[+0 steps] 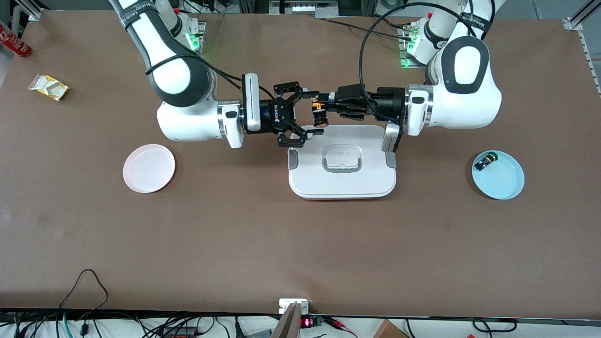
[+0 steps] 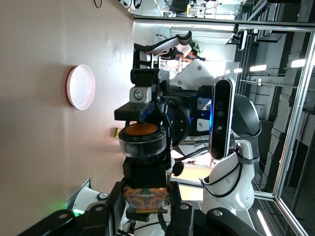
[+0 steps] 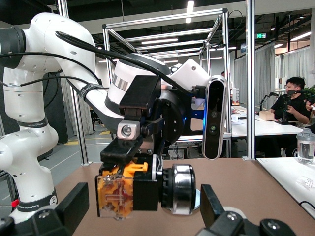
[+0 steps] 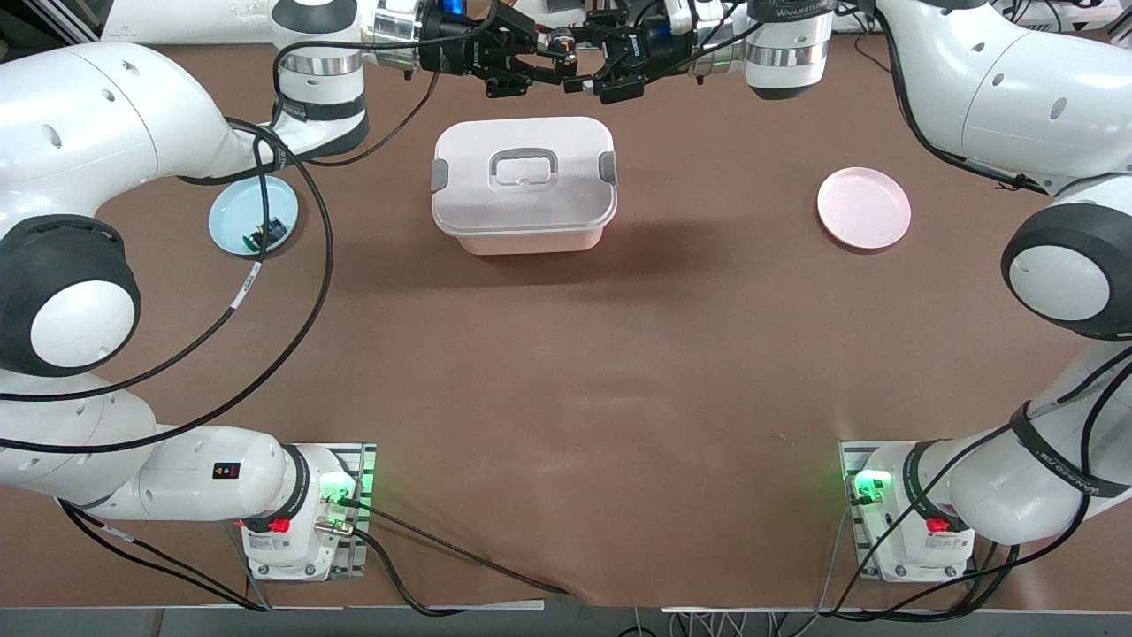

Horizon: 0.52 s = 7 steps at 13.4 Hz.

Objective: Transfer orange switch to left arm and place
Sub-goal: 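Grasp the switch with the left gripper while the right gripper opens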

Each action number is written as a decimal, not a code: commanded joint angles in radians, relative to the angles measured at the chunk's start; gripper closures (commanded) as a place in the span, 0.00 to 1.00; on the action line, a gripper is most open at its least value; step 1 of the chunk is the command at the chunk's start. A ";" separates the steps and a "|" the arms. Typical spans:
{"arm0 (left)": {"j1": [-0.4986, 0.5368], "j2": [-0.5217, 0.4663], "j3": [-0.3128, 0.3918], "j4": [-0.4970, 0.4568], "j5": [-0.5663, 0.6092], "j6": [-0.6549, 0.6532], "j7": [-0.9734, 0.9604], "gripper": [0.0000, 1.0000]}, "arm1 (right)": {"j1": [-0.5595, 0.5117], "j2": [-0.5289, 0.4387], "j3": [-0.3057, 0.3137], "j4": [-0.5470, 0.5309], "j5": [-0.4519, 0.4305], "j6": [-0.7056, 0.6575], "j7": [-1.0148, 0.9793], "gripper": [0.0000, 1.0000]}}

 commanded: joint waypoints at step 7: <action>0.020 -0.020 0.002 -0.002 0.005 -0.003 -0.007 0.82 | -0.038 -0.057 -0.005 -0.111 0.021 -0.008 -0.011 0.00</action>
